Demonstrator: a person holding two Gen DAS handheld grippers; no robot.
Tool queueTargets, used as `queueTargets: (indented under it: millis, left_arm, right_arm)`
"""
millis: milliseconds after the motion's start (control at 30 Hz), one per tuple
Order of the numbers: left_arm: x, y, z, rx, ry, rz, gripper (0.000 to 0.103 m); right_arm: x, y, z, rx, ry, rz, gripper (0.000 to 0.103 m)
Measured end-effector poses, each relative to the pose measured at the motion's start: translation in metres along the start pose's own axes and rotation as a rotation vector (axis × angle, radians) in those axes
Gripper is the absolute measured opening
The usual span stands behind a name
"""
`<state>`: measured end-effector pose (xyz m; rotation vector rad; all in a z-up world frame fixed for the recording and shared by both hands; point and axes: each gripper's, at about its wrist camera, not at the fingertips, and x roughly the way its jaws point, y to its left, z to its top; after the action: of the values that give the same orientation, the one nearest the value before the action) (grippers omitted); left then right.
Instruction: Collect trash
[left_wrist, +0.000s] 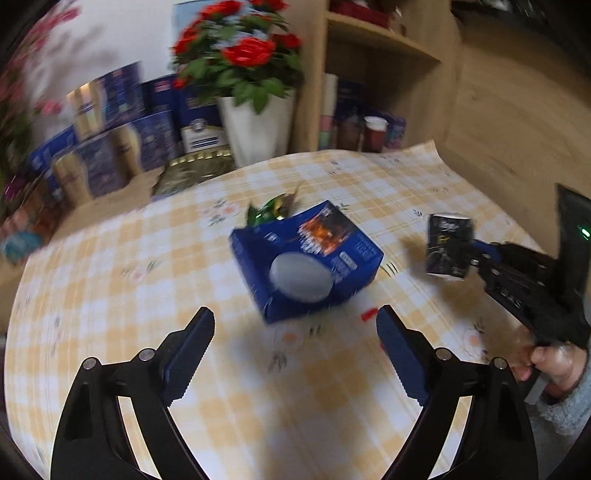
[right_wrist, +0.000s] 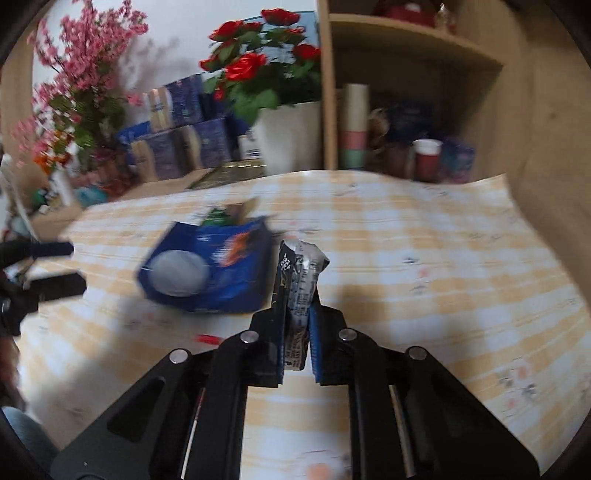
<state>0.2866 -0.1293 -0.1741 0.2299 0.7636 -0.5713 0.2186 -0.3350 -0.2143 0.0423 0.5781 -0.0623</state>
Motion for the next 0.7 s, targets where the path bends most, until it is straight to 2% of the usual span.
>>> queueTargets:
  millis: [100, 167, 267, 500, 667, 700]
  left_arm:
    - [0.032, -0.01, 0.017, 0.085, 0.042, 0.002, 0.087]
    - [0.057, -0.015, 0.026, 0.149, 0.082, 0.03, 0.082]
    - [0.084, -0.015, 0.032, 0.187, 0.135, 0.047, 0.081]
    - [0.116, -0.02, 0.033, 0.233, 0.202, 0.085, 0.081]
    - [0.124, -0.029, 0.028, 0.3, 0.214, 0.124, 0.08]
    - [0.125, -0.028, 0.028, 0.298, 0.214, 0.121, 0.077]
  right_arm:
    - [0.008, -0.014, -0.007, 0.058, 0.012, 0.001, 0.014]
    - [0.013, -0.022, -0.01, 0.097, 0.021, 0.004, 0.014]
    - [0.014, -0.026, -0.014, 0.118, 0.025, 0.01, 0.014]
    - [0.015, -0.026, -0.017, 0.125, 0.037, 0.048, 0.014]
    - [0.017, -0.027, -0.016, 0.134, 0.045, 0.058, 0.014]
    - [0.018, -0.027, -0.016, 0.133, 0.047, 0.058, 0.014]
